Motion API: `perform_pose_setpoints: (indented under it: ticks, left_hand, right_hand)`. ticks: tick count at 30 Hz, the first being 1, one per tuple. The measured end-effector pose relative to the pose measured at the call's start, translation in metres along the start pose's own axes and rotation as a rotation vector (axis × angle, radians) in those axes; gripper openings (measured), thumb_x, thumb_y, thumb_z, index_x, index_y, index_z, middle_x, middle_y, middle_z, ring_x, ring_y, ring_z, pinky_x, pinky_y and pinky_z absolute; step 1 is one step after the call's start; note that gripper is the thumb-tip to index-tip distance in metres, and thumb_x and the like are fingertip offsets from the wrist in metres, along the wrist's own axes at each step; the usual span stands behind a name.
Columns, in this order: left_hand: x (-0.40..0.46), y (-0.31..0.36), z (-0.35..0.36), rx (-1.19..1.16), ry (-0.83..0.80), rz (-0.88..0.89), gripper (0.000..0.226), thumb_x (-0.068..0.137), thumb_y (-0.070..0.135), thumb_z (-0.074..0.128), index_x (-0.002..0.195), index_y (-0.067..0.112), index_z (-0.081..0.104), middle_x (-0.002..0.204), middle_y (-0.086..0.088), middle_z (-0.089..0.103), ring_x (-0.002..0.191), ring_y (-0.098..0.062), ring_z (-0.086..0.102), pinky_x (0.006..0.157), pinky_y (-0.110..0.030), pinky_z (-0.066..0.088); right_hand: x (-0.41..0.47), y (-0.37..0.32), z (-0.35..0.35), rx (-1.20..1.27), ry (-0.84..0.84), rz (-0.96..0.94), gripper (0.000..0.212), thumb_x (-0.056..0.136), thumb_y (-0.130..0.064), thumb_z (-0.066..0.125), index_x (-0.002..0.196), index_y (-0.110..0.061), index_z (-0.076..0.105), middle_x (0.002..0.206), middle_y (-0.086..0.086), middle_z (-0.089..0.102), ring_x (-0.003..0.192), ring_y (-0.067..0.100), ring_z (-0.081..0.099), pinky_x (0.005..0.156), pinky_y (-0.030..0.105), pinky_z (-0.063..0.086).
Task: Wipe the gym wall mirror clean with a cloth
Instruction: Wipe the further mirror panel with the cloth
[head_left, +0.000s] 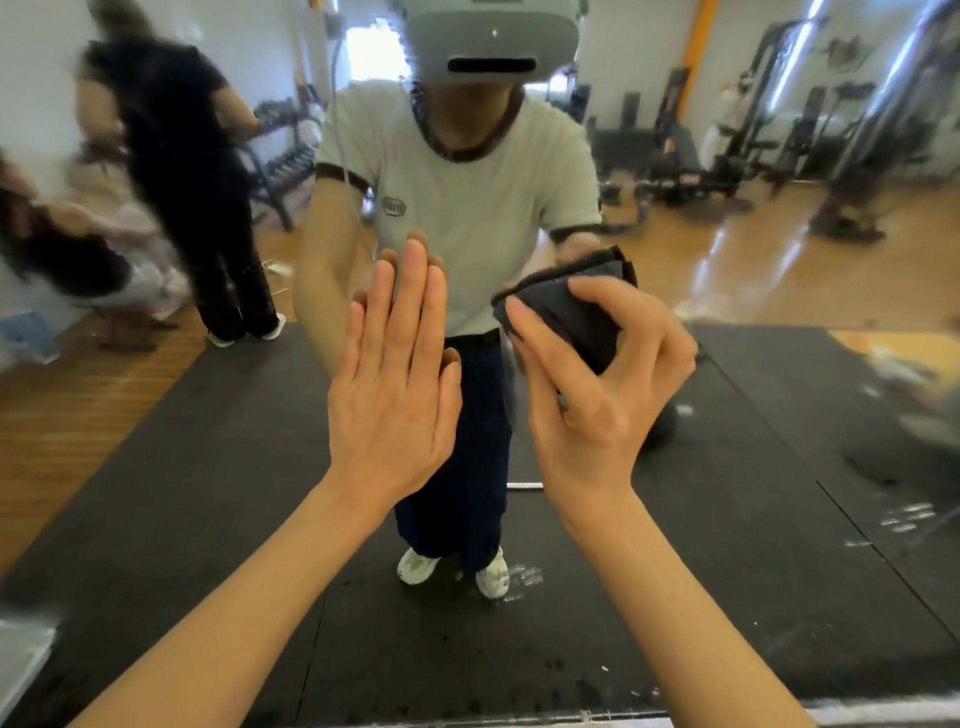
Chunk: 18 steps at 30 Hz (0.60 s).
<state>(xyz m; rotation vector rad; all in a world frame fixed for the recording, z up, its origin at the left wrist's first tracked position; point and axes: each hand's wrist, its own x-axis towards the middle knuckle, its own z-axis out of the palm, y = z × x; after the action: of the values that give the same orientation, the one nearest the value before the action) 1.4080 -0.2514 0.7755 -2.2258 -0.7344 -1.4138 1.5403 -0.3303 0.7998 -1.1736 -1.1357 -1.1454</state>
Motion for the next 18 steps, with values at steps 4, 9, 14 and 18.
perform_pose_setpoints:
  ticks: [4, 9, 14, 18]
  left_hand:
    - [-0.002, 0.001, -0.001, 0.002, 0.002, 0.004, 0.075, 0.103, 0.022, 0.035, 0.158, 0.013, -0.014, 0.164, 0.004, -0.027, 0.154, -0.016, -0.016, 0.126, -0.035, -0.007]
    - [0.0, 0.001, -0.001, 0.007, 0.006, 0.003, 0.073, 0.103, 0.022, 0.033, 0.158, 0.013, -0.014, 0.164, 0.004, -0.027, 0.154, -0.016, -0.017, 0.126, -0.035, -0.007]
    - [-0.001, 0.002, -0.002, 0.002, 0.009, 0.006, 0.074, 0.102, 0.021, 0.035, 0.158, 0.013, -0.014, 0.165, 0.004, -0.026, 0.154, -0.016, -0.016, 0.126, -0.035, -0.007]
    - [-0.001, 0.002, -0.001, 0.007, 0.015, 0.0, 0.075, 0.102, 0.022, 0.035, 0.159, 0.014, -0.014, 0.165, 0.005, -0.026, 0.154, -0.015, -0.016, 0.126, -0.035, -0.006]
  right_hand:
    - [-0.044, 0.01, -0.021, -0.052, -0.112, -0.002, 0.015, 0.089, -0.009, 0.078, 0.097, -0.021, 0.082, 0.117, 0.003, 0.053, 0.115, 0.016, 0.041, 0.082, 0.039, 0.047]
    - [-0.009, 0.001, -0.005, 0.036, -0.091, 0.064, 0.011, 0.09, -0.015, 0.078, 0.099, -0.021, 0.082, 0.118, 0.001, 0.053, 0.108, 0.021, 0.044, 0.083, 0.038, 0.044]
    - [-0.03, 0.026, -0.025, 0.017, -0.16, -0.008, 0.017, 0.092, -0.012, 0.076, 0.105, -0.023, 0.08, 0.119, 0.003, 0.053, 0.117, 0.013, 0.035, 0.084, 0.04, 0.045]
    - [-0.015, 0.009, -0.008, 0.098, -0.152, -0.002, 0.017, 0.096, -0.016, 0.072, 0.11, -0.02, 0.079, 0.121, 0.001, 0.052, 0.118, 0.016, 0.042, 0.089, 0.039, 0.045]
